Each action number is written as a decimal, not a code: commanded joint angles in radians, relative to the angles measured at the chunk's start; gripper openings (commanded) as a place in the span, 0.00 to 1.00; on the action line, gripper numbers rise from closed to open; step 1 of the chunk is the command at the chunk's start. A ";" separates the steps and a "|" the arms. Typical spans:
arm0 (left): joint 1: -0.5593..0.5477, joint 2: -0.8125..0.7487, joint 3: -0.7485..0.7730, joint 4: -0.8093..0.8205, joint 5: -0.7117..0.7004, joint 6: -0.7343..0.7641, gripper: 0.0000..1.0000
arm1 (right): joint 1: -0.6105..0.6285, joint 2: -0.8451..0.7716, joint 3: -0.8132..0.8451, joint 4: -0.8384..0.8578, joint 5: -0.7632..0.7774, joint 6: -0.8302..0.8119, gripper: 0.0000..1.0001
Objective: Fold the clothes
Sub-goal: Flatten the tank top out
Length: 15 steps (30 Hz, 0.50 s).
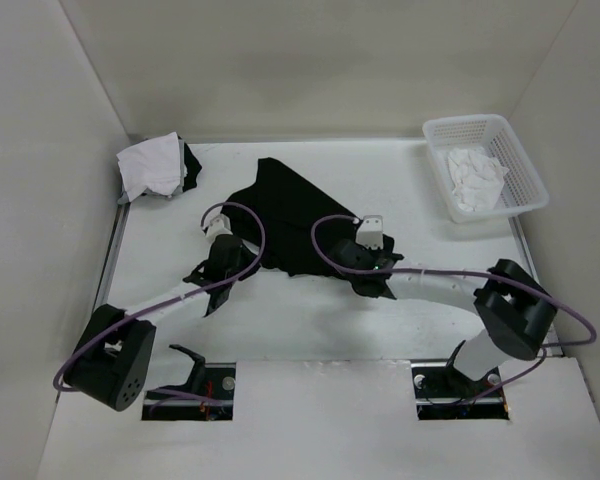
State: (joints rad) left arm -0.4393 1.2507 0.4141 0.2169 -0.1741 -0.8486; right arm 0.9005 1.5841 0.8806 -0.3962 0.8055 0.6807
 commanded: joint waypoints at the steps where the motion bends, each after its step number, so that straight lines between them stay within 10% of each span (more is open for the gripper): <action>1: 0.018 -0.053 0.012 0.004 0.001 0.023 0.00 | -0.021 -0.100 -0.029 -0.007 0.034 0.026 0.10; 8: 0.029 -0.092 0.021 -0.013 0.007 0.025 0.00 | -0.073 -0.211 -0.115 0.094 -0.089 0.029 0.00; 15: 0.012 -0.376 0.170 -0.197 -0.008 0.002 0.00 | -0.076 -0.726 -0.108 0.073 -0.095 0.013 0.00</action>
State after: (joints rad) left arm -0.4206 1.0245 0.4637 0.0635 -0.1715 -0.8391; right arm 0.8188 1.0573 0.7128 -0.3546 0.6952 0.6952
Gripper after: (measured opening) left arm 0.010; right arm 0.006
